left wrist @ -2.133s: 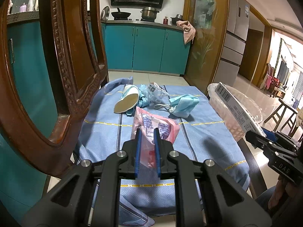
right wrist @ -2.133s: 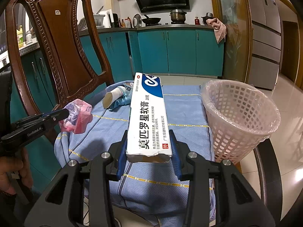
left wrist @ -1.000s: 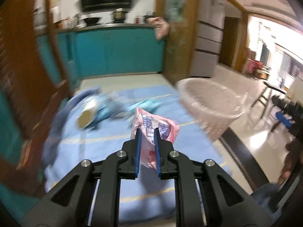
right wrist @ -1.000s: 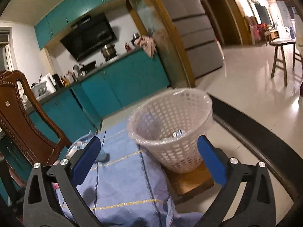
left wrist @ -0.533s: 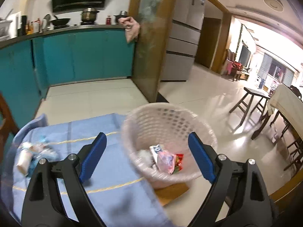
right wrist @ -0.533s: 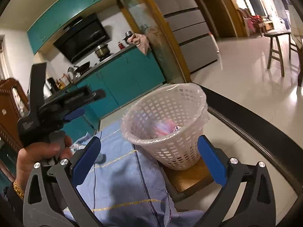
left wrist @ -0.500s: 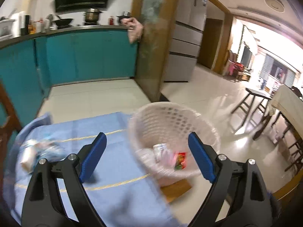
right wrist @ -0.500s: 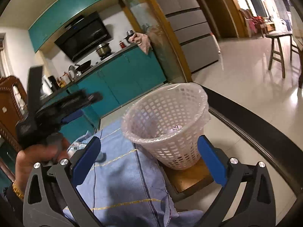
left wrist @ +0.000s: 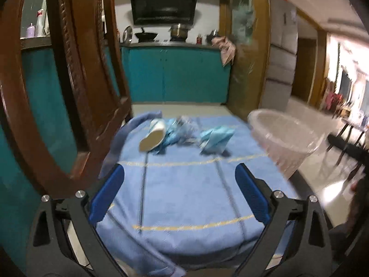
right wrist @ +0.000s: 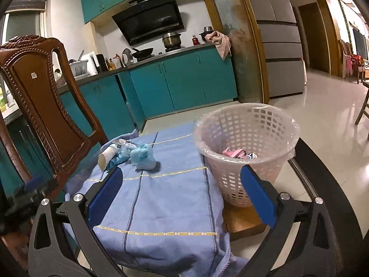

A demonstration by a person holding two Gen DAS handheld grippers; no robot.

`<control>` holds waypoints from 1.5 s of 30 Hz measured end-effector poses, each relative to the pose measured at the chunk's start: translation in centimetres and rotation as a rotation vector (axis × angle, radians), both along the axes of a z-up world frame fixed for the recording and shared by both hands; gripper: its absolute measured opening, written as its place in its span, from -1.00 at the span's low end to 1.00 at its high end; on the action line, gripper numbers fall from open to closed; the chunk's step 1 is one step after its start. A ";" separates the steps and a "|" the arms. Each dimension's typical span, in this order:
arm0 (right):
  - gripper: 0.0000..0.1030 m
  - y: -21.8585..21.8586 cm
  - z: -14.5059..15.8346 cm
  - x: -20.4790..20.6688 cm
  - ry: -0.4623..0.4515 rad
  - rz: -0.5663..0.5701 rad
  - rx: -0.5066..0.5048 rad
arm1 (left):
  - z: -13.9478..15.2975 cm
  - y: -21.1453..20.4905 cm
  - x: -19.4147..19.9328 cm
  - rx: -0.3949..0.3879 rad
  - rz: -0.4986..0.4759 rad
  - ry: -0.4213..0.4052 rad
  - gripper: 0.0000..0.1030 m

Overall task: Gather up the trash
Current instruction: 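Move both grippers back toward the remaining items on the table, then grasp the paper cup with the left gripper while the right grasps the blue mask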

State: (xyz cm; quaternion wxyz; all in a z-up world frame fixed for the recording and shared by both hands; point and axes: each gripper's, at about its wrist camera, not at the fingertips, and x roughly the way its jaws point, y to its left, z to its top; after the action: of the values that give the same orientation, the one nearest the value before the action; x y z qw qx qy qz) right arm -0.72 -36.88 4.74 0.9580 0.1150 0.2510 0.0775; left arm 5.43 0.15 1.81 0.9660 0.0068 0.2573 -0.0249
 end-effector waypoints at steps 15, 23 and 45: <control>0.93 0.5 -0.3 0.3 0.012 0.004 -0.020 | -0.4 0.8 -0.4 0.000 -0.015 -0.009 0.87; 0.93 0.2 -0.3 0.2 0.018 0.003 -0.013 | -0.4 0.8 -0.4 0.004 -0.015 -0.004 0.87; 0.89 6.7 -2.3 7.6 0.127 0.142 -0.043 | -3.2 1.3 14.2 0.196 -0.012 0.038 0.45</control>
State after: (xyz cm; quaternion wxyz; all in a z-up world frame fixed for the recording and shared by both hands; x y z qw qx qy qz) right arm 6.89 -30.22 2.46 0.9344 0.0810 0.3206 0.1323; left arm 19.58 1.47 -1.44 0.9555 0.1023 0.2766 -0.0055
